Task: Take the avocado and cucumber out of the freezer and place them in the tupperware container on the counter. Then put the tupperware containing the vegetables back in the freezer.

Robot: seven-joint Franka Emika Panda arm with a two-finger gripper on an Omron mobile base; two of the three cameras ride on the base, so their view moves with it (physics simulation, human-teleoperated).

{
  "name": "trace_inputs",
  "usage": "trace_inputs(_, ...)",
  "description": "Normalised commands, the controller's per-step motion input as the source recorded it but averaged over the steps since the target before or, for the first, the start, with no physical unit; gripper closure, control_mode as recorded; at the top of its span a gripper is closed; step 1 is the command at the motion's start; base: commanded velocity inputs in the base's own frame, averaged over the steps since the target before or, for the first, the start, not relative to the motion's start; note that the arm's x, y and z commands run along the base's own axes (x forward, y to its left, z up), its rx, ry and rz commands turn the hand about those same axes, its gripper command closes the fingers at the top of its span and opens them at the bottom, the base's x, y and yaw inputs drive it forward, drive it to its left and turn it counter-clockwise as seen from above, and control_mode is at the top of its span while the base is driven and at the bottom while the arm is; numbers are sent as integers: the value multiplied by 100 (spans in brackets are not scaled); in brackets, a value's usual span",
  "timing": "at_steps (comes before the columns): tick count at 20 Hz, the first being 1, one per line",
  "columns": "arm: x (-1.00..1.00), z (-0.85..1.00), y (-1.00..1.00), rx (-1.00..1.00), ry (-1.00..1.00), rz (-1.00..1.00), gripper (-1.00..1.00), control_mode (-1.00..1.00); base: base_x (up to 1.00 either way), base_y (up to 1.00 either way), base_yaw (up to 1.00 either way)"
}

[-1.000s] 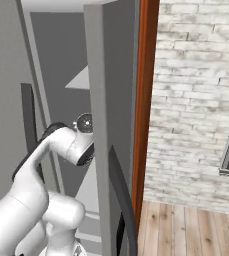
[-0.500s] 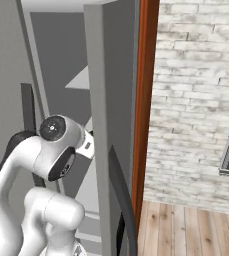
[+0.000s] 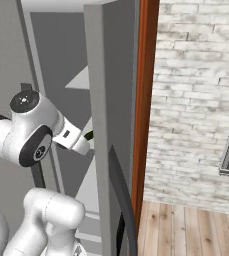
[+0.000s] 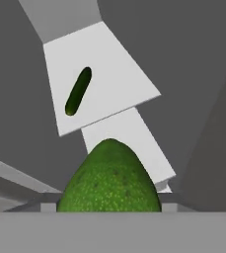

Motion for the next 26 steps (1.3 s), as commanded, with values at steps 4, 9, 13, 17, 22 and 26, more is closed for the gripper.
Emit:
trace_inputs(4, -13, 7, 13, 0, 19, 0, 100, -100, 0, 0, 0)
trace_inputs(9, -20, -7, 2, 0, 4, 0, 100, 100, -16, 1, 0)
trace_inputs(13, 0, 0, 0, 0, 0, 0, 100, 100, -100, 31, 0)
trace_inputs(17, 0, 0, 0, 0, 0, 0, 100, 100, -100, 78, 0)
trace_inputs(22, 0, 0, 0, 0, 0, 0, 100, 100, -46, 100, 1)
trace_inputs(26, 0, 0, 0, 0, 0, 0, 100, 100, 0, 100, 0)
